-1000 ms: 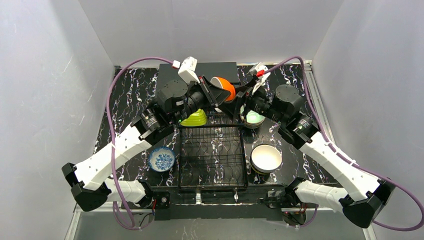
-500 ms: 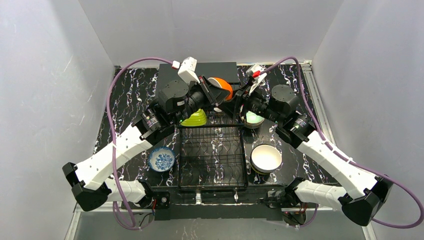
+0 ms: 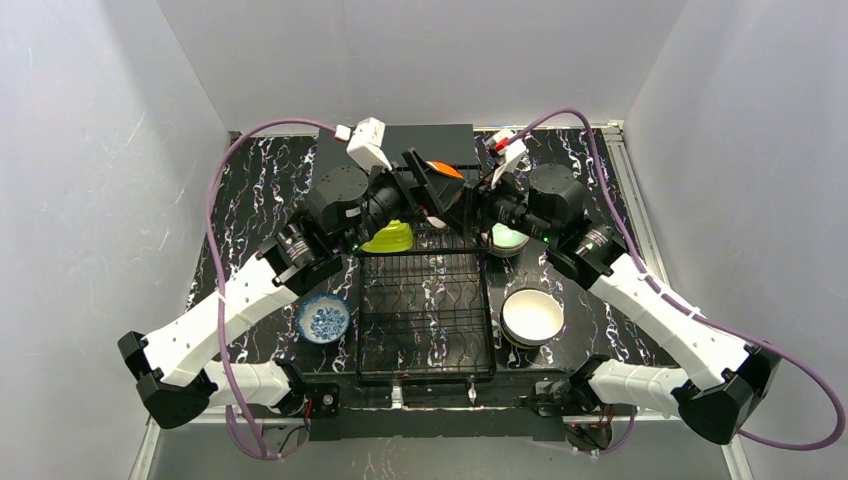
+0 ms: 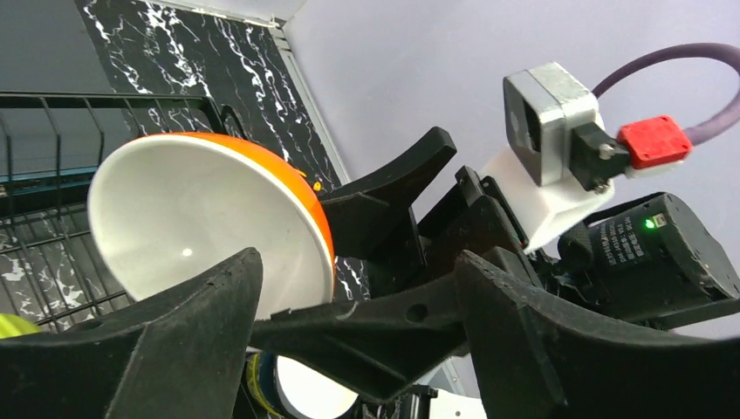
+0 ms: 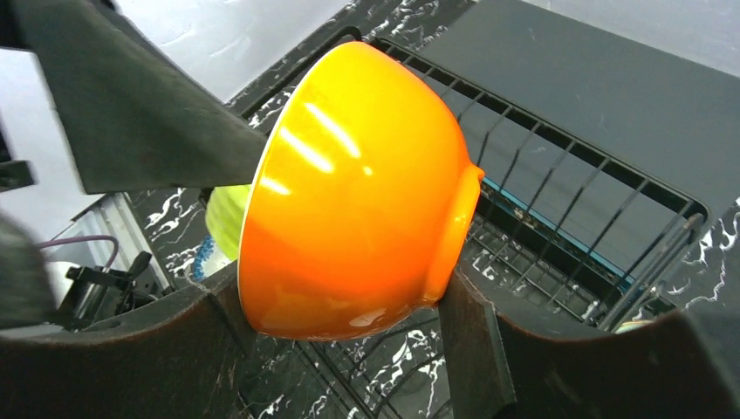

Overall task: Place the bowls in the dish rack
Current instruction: Pick up the bowl from the center of the board, then turn the bowl upside down on the dish rack.

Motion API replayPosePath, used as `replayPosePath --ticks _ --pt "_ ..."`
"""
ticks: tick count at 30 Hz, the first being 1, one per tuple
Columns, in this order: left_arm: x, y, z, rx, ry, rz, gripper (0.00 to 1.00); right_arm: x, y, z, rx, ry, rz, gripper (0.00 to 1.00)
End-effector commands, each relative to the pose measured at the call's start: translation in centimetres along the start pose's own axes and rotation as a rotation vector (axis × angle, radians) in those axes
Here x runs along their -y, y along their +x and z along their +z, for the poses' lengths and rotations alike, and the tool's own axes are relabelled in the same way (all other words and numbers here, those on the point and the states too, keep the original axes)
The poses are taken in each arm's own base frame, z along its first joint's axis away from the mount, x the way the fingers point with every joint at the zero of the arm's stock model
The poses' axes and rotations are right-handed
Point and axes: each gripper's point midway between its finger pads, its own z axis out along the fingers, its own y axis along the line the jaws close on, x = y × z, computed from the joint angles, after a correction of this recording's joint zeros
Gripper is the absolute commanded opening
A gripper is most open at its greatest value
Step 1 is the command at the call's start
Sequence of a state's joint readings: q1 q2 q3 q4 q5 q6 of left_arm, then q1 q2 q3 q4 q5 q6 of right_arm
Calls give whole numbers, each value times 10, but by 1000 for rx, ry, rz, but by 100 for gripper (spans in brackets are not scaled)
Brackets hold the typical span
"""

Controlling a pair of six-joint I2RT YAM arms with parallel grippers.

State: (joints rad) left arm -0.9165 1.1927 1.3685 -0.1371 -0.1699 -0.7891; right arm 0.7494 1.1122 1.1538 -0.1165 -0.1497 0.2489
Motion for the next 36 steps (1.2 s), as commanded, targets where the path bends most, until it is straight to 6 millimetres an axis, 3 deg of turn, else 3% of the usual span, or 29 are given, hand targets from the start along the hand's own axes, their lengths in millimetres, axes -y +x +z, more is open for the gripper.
replayPosePath --ticks 1,9,15,19,25,30,36 --pt "6 -12 -19 20 13 50 81 6 -33 -2 59 69 -25 1" --pt "-11 -12 -22 -64 -68 179 97 17 -38 2 35 124 -89 1" --pt "-33 -24 -19 -195 -89 159 98 25 -47 -1 24 155 -220 1" --pt "-61 -47 -23 -168 -121 125 98 32 -54 -7 24 188 -309 1" --pt "-108 -73 -36 -133 -190 61 98 36 -50 -5 -35 180 -422 1" --pt "-155 -88 -53 -89 -293 35 98 33 -37 0 -87 115 -512 1" --pt "-196 -106 -81 13 -408 55 98 48 -36 7 -134 164 -592 1"
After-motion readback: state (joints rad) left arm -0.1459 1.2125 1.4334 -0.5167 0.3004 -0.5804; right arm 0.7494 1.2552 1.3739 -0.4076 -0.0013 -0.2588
